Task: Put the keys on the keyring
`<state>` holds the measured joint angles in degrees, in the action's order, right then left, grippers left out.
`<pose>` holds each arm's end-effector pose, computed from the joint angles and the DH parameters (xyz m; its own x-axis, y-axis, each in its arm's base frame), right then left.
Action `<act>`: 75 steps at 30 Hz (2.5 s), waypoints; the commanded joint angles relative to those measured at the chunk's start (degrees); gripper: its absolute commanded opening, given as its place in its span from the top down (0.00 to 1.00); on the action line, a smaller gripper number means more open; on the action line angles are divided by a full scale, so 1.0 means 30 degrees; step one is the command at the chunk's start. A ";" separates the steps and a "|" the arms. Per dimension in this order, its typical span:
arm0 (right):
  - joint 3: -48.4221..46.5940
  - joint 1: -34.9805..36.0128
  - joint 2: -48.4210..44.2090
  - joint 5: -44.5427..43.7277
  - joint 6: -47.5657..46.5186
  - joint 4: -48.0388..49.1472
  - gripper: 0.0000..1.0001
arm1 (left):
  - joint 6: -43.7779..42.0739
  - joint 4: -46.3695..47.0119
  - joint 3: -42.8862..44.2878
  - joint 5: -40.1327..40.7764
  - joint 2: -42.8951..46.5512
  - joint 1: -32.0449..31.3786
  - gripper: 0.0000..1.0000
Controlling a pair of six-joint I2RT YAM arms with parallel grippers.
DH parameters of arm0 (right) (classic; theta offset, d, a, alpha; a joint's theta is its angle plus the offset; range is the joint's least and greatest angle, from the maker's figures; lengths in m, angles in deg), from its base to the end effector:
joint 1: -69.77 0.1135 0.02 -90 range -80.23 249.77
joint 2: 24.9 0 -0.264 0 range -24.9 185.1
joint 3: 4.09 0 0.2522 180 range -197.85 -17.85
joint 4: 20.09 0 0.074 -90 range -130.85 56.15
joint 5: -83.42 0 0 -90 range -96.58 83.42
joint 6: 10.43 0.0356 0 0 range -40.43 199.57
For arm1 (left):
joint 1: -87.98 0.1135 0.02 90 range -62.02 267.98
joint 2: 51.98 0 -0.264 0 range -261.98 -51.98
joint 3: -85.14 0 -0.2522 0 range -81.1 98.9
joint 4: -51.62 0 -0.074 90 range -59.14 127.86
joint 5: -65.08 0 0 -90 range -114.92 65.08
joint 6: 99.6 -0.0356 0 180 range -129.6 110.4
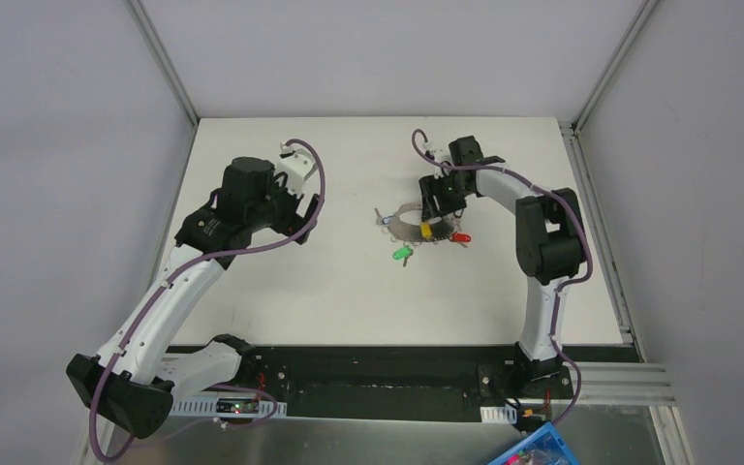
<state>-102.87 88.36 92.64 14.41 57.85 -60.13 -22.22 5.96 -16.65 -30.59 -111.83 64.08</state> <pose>0.4096 0.1512 0.1747 -0.5779 -0.5589 -0.5946 -0.7399 0.6662 0.0929 0.2034 -0.0940 0.3710 -0.3036 0.3723 -0.8770 0.5634 0.8125 0.1499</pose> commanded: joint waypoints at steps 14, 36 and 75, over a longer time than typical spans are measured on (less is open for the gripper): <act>0.2559 -0.1518 -0.7267 -0.0416 0.0770 0.2085 0.00 | -0.0547 0.2634 -0.1030 0.1120 0.0860 0.0554 0.01; 0.9867 -0.3749 -1.7401 -0.2566 0.4715 0.6038 0.00 | 0.4149 1.4240 -0.7609 0.0168 0.2112 0.2137 0.01; 1.3258 -0.4543 -2.3270 -0.2302 0.5319 0.6860 0.00 | 0.1507 0.7070 -0.7410 0.3280 0.8199 0.2165 0.01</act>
<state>-62.96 75.60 24.69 6.63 72.98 -41.22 -19.25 23.73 -39.80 -23.23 -87.20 70.07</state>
